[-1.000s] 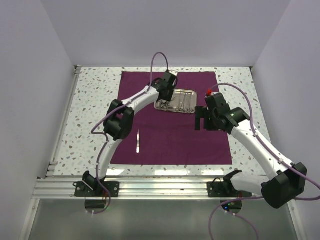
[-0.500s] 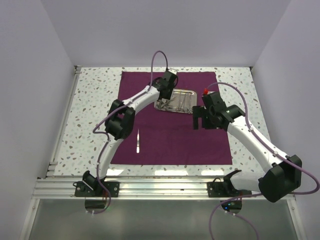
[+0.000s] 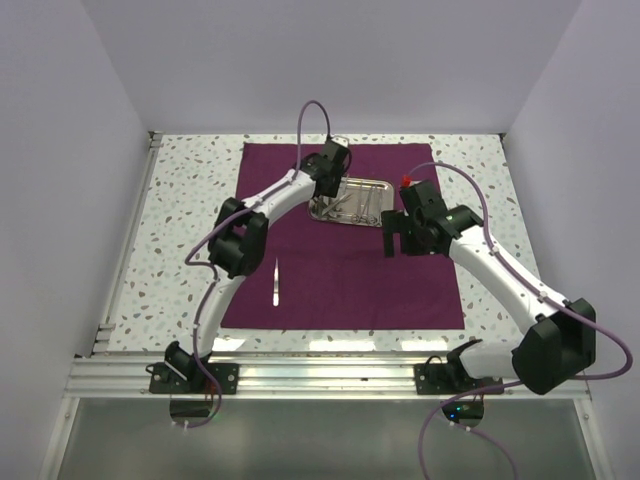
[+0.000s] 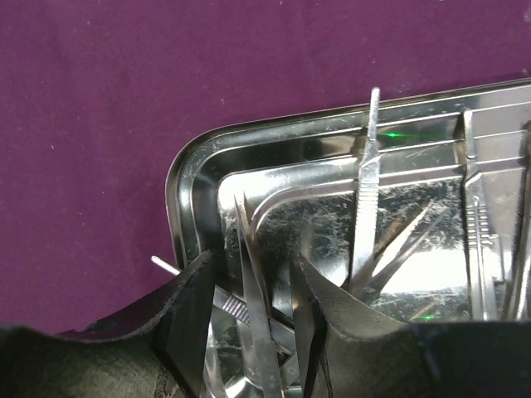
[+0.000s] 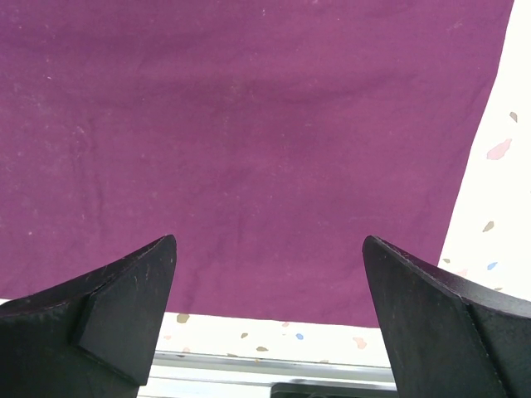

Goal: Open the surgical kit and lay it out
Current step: Pick up the medical item from the container.

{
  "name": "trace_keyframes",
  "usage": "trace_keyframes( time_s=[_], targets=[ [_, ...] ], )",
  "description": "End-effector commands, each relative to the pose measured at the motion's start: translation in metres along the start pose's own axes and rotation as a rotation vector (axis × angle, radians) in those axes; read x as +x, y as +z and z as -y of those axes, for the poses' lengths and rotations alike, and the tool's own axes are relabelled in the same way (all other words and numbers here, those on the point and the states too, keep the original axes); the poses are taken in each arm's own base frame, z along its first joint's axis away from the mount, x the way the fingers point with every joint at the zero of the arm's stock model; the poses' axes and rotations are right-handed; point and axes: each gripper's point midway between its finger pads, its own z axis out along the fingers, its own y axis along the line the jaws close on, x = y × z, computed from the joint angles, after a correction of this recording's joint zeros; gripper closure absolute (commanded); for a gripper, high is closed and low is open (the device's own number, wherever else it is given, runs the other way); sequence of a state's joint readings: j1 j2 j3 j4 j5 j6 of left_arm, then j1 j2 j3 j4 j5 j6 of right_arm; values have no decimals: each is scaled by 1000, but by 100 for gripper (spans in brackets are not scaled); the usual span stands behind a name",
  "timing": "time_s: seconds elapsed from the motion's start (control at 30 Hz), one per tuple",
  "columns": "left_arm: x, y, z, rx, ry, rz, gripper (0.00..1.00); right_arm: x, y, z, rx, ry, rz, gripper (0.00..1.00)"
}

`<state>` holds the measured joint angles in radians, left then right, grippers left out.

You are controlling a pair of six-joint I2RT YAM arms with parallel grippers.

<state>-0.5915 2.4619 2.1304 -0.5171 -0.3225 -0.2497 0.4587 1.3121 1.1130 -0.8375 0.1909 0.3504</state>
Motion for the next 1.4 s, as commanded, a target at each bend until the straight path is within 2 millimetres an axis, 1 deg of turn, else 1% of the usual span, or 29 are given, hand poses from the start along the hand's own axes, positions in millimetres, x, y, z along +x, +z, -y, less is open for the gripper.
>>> trace_keyframes(
  time_s=[0.0,0.13,0.2,0.3,0.33,0.43,0.53,0.63,0.73,0.83,0.97,1.03,1.1,1.13,1.37],
  targets=[
    [-4,12,-6,25,-60,3,56,-20,-4,-4,-15,-13,56,2],
    [3,20,-6,58,-85,-23,61,-21,-2,-2,-13,-12,51,2],
    [7,24,-2,82,-75,-31,62,-22,0,-3,-16,-12,51,1],
    [8,26,4,111,-68,-32,67,-22,1,-3,-17,-11,47,2],
    [9,27,4,111,-66,-35,74,-23,3,-3,-17,-12,47,2],
    [7,26,2,107,-54,-31,88,-23,5,-4,-19,-12,41,2],
    [5,24,4,120,-39,-28,96,-25,6,-5,-26,-10,44,2],
    [6,22,4,130,-29,-32,100,-25,6,-6,-32,-10,43,2],
    [3,16,3,118,-3,-31,100,-27,5,-7,-39,-9,48,2],
    [-4,5,-5,48,80,-11,100,-29,2,-9,-49,-7,58,2],
    [-20,-17,-19,-17,183,29,100,-29,-1,-10,-62,-2,64,2],
    [-23,-24,-21,-49,221,36,100,-29,-5,-11,-73,0,72,2],
    [-28,-35,-25,-83,301,52,100,-29,-8,-12,-82,3,75,2],
    [-34,-42,-24,-110,346,75,100,-28,-8,-12,-84,4,73,2],
    [-45,-82,-21,-216,515,136,100,-24,-19,-14,-117,20,91,2]
  ],
)
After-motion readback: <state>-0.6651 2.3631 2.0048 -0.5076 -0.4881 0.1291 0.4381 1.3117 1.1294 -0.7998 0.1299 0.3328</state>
